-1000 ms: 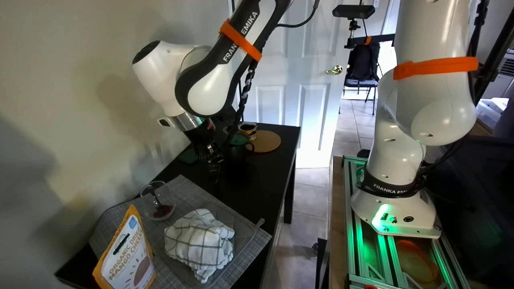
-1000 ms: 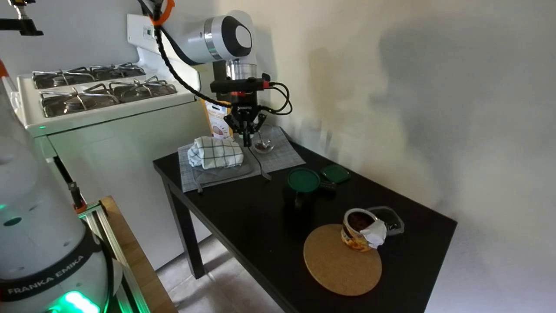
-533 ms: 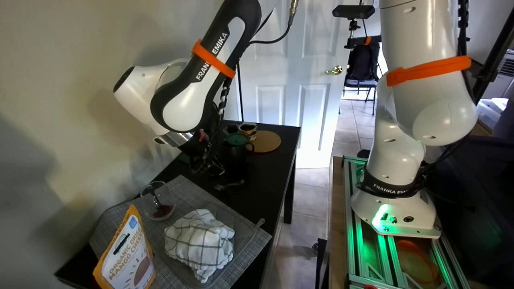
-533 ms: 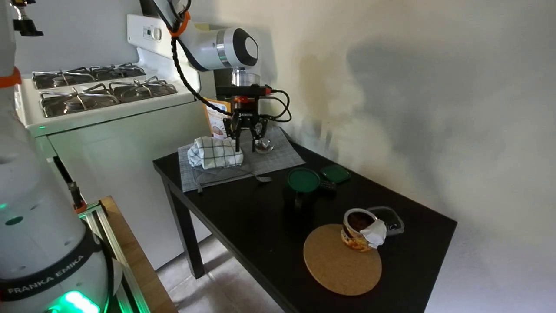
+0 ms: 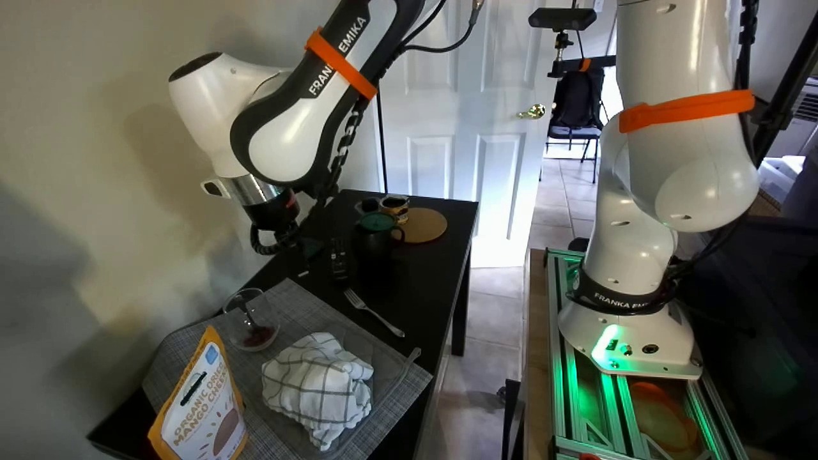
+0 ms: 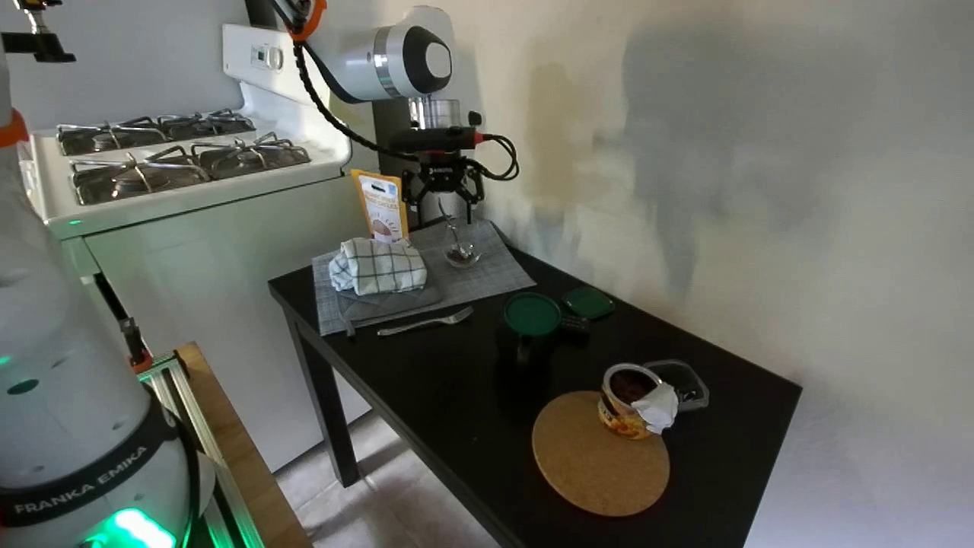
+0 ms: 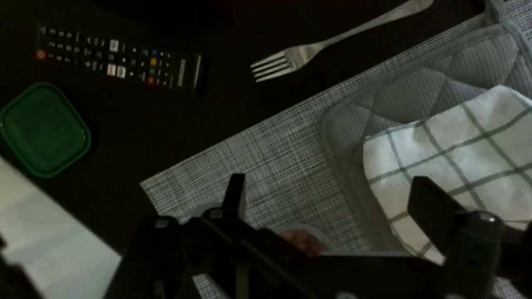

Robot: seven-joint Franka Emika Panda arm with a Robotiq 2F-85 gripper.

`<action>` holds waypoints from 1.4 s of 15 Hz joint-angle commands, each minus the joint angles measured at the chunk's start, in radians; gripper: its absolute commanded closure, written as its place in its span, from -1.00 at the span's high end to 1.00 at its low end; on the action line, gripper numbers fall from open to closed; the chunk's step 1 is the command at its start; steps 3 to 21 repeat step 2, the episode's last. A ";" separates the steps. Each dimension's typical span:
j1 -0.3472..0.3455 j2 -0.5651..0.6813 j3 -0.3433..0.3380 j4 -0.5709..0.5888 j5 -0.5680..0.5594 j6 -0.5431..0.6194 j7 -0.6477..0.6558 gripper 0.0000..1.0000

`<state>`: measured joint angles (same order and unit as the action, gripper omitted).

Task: Remove the fork from the glass cup and put it on the table

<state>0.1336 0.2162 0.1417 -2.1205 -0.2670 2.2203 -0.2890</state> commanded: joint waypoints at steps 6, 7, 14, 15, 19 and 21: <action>0.000 -0.038 0.004 -0.018 0.001 0.035 -0.034 1.00; 0.000 -0.038 0.004 -0.018 0.001 0.035 -0.034 1.00; 0.000 -0.038 0.004 -0.018 0.001 0.035 -0.034 1.00; 0.000 -0.038 0.004 -0.018 0.001 0.035 -0.034 1.00; 0.000 -0.038 0.004 -0.018 0.001 0.035 -0.034 1.00; 0.000 -0.038 0.004 -0.018 0.001 0.035 -0.034 1.00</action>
